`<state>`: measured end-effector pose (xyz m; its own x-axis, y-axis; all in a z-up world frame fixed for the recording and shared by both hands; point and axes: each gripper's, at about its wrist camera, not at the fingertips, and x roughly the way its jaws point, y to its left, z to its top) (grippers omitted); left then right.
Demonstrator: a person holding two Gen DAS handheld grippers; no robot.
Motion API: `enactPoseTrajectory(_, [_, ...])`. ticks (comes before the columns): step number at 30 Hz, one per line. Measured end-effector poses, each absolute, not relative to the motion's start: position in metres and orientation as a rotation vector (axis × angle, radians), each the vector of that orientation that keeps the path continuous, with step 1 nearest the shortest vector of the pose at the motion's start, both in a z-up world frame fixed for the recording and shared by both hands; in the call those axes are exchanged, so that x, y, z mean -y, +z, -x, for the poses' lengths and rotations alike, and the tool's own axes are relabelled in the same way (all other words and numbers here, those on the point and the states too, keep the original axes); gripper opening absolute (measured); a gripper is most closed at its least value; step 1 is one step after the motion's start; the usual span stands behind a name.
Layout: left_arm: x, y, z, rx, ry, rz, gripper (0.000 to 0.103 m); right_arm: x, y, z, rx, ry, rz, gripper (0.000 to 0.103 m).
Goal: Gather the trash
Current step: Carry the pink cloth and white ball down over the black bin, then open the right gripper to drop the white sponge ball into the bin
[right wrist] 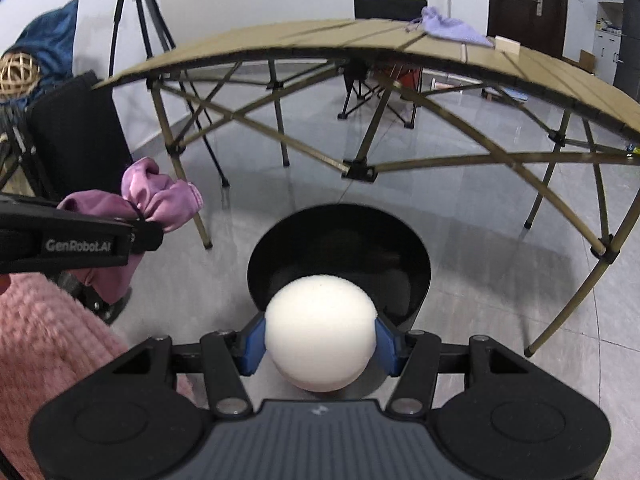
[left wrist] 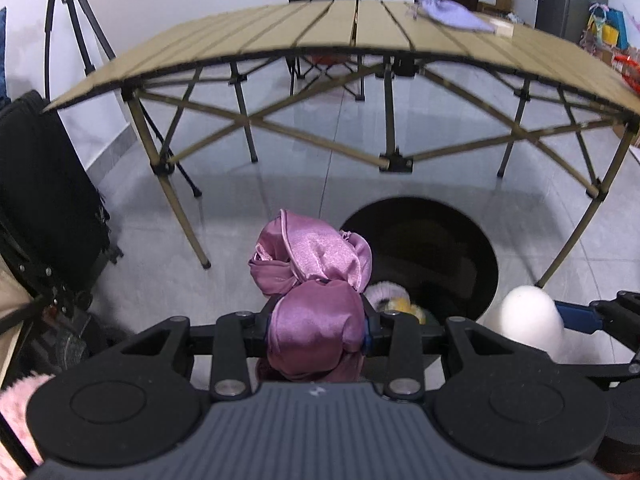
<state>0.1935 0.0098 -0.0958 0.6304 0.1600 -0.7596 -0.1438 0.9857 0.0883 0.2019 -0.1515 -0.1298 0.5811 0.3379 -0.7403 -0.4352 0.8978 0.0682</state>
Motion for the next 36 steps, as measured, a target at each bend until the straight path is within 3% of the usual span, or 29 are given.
enactPoseTrajectory(36, [-0.049, -0.156, -0.25, -1.038, 0.203, 0.002, 0.037, 0.148, -0.164, -0.24, -1.0, 0.36, 0.172, 0.054])
